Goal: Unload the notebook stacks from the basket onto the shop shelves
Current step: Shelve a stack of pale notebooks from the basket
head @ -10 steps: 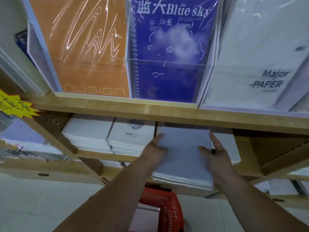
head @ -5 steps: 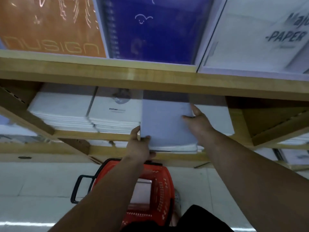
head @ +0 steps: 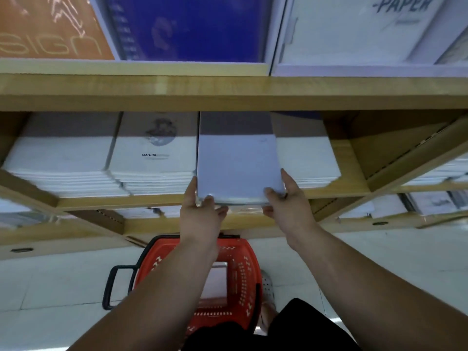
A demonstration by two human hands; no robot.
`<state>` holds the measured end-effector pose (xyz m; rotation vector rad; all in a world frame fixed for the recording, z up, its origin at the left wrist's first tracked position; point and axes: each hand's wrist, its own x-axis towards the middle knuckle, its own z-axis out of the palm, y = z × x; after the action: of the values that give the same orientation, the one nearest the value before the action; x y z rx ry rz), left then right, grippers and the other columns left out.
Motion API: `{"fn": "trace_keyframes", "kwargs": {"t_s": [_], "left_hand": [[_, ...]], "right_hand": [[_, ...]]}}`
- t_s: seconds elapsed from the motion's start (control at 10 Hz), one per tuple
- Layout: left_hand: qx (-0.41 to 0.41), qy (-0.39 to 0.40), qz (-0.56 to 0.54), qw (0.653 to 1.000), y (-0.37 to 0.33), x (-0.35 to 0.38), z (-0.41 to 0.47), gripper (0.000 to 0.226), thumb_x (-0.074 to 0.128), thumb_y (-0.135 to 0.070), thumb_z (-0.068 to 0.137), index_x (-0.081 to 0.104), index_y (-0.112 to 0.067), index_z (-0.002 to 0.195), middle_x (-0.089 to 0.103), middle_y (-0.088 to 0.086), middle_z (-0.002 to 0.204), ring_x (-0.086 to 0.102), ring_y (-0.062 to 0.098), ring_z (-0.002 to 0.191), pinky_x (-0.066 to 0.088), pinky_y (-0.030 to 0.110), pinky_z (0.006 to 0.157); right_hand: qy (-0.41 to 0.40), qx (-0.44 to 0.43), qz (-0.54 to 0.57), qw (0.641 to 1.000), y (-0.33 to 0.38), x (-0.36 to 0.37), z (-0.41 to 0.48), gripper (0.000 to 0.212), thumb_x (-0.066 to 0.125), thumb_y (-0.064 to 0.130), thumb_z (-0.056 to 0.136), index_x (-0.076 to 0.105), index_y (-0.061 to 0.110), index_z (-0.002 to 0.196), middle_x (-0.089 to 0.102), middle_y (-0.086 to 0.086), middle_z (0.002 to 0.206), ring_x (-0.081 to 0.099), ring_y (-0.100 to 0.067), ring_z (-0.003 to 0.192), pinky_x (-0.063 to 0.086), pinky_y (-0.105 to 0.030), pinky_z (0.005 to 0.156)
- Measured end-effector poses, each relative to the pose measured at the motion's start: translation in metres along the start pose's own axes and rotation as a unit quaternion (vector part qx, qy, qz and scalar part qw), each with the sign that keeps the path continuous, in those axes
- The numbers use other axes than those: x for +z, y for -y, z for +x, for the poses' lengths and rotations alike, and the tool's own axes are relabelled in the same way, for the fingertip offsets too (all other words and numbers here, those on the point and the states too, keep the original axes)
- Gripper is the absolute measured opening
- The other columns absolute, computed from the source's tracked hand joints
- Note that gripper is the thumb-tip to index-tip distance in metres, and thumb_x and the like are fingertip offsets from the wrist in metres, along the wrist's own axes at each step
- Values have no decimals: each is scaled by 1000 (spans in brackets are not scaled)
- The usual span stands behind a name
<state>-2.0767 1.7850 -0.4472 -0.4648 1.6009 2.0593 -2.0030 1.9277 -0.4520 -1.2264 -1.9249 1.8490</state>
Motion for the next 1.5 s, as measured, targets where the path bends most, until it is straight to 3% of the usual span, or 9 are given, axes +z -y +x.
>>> {"fn": "trace_keyframes", "kwargs": {"t_s": [0.2, 0.3, 0.4, 0.5, 0.8, 0.9, 1.1, 1.4, 1.5], "left_hand": [[5, 32, -17, 999, -31, 19, 31, 62, 46, -9, 105, 21, -33, 156, 56, 3, 121, 71, 11, 91, 58, 42, 95], [-161, 9, -127, 979, -34, 17, 18, 45, 21, -38, 111, -5, -52, 145, 52, -9, 124, 67, -14, 92, 47, 38, 109], [21, 30, 414, 909, -28, 9, 13, 57, 35, -29, 107, 18, -21, 160, 41, -4, 151, 43, 3, 139, 15, 41, 126], [-121, 71, -160, 977, -37, 15, 17, 51, 26, 13, 101, 38, -9, 146, 55, 10, 107, 61, 8, 94, 45, 14, 91], [152, -93, 312, 933, -42, 5, 22, 52, 60, -15, 95, 50, -31, 143, 58, 4, 125, 65, 20, 88, 52, 31, 71], [166, -36, 358, 918, -53, 12, 35, 67, 58, -18, 97, 29, -26, 158, 40, 0, 153, 60, 19, 108, 47, 28, 84], [155, 11, 298, 942, -52, 33, 26, 37, 52, -4, 97, 58, -40, 103, 57, -16, 82, 51, 17, 69, 42, 30, 66], [141, 122, 348, 919, -16, 78, -5, 59, 53, -2, 97, 42, -27, 149, 56, 1, 70, 42, 7, 47, 35, 15, 48], [104, 200, 432, 873, -6, 95, -6, 66, 57, -9, 98, 31, -23, 157, 68, 8, 121, 58, -7, 58, 46, 12, 67]], "right_hand": [[-21, -53, -121, 991, 27, 13, 60, 64, 67, 38, 92, 42, 42, 151, 60, -4, 127, 69, -27, 97, 62, -46, 88], [-9, -67, -148, 987, 25, 3, 68, 59, 71, 43, 92, 52, 29, 146, 69, 0, 113, 74, -27, 84, 64, -45, 81], [-18, -79, -135, 988, 22, 1, 66, 39, 73, 35, 93, 62, 27, 130, 72, 8, 90, 73, -26, 72, 64, -44, 77], [-25, -74, -106, 991, 19, 10, 70, 36, 74, 31, 93, 65, 24, 127, 75, 0, 96, 74, -25, 78, 63, -45, 82], [-9, -34, -141, 989, 39, 0, 86, 70, 77, 48, 81, 55, 26, 144, 68, 0, 126, 67, -21, 111, 53, -29, 86], [-7, -44, -137, 990, 43, 7, 89, 51, 72, 42, 91, 64, 13, 132, 71, -1, 117, 68, -23, 107, 52, -29, 84], [-43, -39, -159, 986, 37, 5, 97, 35, 79, 37, 86, 72, 3, 93, 72, -9, 93, 69, -28, 83, 50, -30, 68], [-90, -18, -25, 995, 34, -67, 85, 26, 64, 9, 97, 53, 12, 120, 58, -2, 112, 60, -25, 98, 63, -41, 76], [-101, 26, 48, 993, 29, -103, 79, 29, 63, 7, 98, 54, 16, 124, 59, 4, 111, 62, -20, 91, 65, -37, 66]]}}
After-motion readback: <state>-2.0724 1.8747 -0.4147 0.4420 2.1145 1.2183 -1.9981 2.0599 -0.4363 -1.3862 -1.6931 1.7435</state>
